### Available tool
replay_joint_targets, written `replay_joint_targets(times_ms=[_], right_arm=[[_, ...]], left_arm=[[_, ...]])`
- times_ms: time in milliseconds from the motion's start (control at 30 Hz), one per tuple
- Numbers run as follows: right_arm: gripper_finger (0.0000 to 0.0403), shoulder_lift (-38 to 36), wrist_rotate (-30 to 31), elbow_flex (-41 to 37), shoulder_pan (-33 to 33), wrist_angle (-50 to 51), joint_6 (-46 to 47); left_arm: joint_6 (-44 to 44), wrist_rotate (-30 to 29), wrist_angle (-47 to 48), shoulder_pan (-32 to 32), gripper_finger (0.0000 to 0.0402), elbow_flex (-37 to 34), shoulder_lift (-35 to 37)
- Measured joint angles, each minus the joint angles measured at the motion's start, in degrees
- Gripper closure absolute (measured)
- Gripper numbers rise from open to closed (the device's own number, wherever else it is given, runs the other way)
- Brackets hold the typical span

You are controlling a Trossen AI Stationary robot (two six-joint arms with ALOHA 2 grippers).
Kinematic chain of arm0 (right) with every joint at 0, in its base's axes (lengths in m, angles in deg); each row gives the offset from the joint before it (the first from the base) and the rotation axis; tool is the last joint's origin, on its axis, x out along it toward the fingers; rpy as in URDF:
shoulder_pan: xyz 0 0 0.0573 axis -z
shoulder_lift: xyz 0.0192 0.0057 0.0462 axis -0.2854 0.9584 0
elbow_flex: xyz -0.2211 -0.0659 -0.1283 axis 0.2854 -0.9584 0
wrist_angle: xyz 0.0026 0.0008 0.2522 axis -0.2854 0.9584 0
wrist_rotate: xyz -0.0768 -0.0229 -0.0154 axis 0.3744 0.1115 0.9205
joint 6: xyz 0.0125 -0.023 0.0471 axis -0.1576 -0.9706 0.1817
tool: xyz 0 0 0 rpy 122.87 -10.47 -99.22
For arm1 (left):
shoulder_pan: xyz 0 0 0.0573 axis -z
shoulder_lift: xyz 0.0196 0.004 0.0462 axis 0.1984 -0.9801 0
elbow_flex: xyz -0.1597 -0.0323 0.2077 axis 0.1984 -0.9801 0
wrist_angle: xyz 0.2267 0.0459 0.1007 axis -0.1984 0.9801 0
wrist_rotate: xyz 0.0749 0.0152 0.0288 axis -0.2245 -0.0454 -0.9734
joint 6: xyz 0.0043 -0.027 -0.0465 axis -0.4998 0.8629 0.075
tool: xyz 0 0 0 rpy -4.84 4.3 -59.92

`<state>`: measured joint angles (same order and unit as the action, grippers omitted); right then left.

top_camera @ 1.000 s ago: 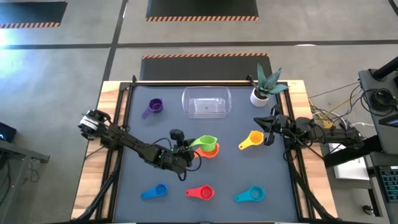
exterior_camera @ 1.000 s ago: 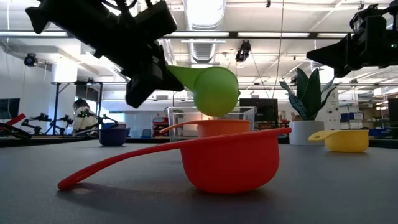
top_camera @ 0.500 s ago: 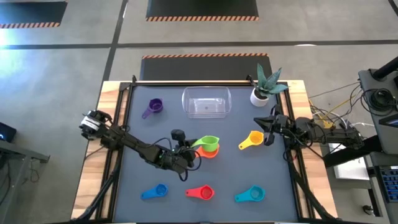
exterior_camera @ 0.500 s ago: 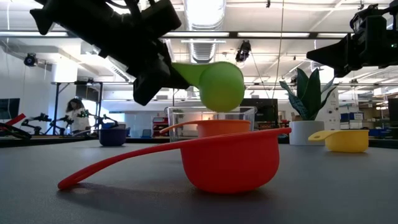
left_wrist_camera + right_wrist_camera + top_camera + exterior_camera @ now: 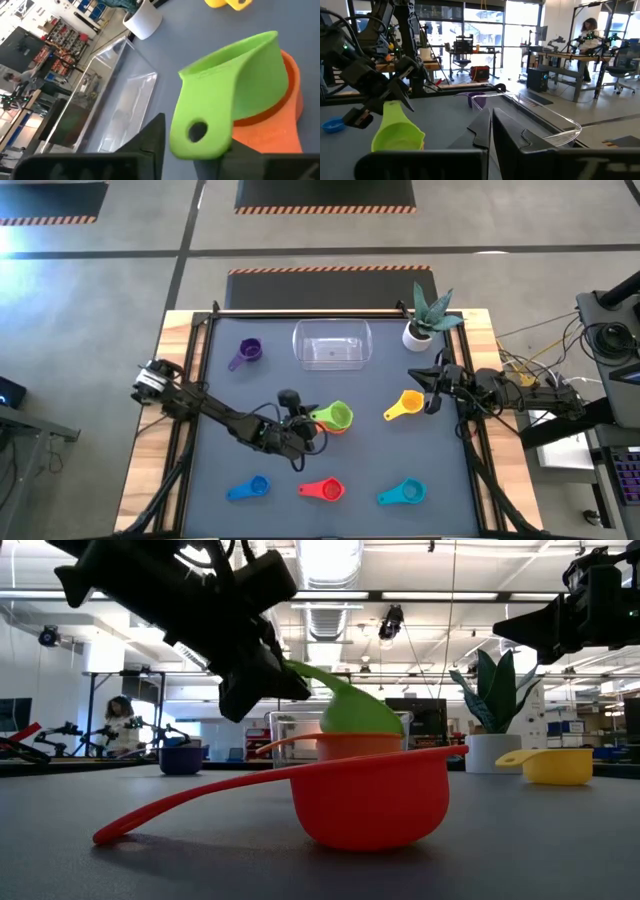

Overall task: Nest measuring cups in basket
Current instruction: Stack the green measuring cup on top of the orange measuring cup, then stack the violet measuring cup on top of the green measuring cup

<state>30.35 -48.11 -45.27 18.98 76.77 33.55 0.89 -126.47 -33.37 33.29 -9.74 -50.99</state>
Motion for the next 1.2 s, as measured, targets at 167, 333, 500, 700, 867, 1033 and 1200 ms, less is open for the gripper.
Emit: replay_joint_targets(times_ms=[167,333,500,700,867,1033,1200], right_arm=[[0.0394,0.0,0.0,0.0,0.0,0.0,0.0],[0.0394,0.0,0.0,0.0,0.0,0.0,0.0],[0.0394,0.0,0.0,0.0,0.0,0.0,0.0],[0.0394,0.0,0.0,0.0,0.0,0.0,0.0],[0.0394,0.0,0.0,0.0,0.0,0.0,0.0],[0.0394,0.0,0.0,0.0,0.0,0.0,0.0],[0.0394,0.0,0.3,0.0,0.0,0.0,0.0]], left_arm=[[-0.7,0.0,0.4,0.1,0.0294,1.3,-1.3],[-0.1,2.8,7.3,1.2,0.0260,4.8,-1.2],[9.1,9.5,25.5,1.9,0.0227,12.7,-0.9],[18.1,11.3,42.0,3.5,0.0196,19.5,-0.7],[17.1,9.2,45.2,5.7,0.0188,23.6,1.9],[19.2,8.7,47.0,4.1,0.0189,16.9,10.8],[25.0,14.8,45.3,-1.1,0.0204,4.6,21.5]])
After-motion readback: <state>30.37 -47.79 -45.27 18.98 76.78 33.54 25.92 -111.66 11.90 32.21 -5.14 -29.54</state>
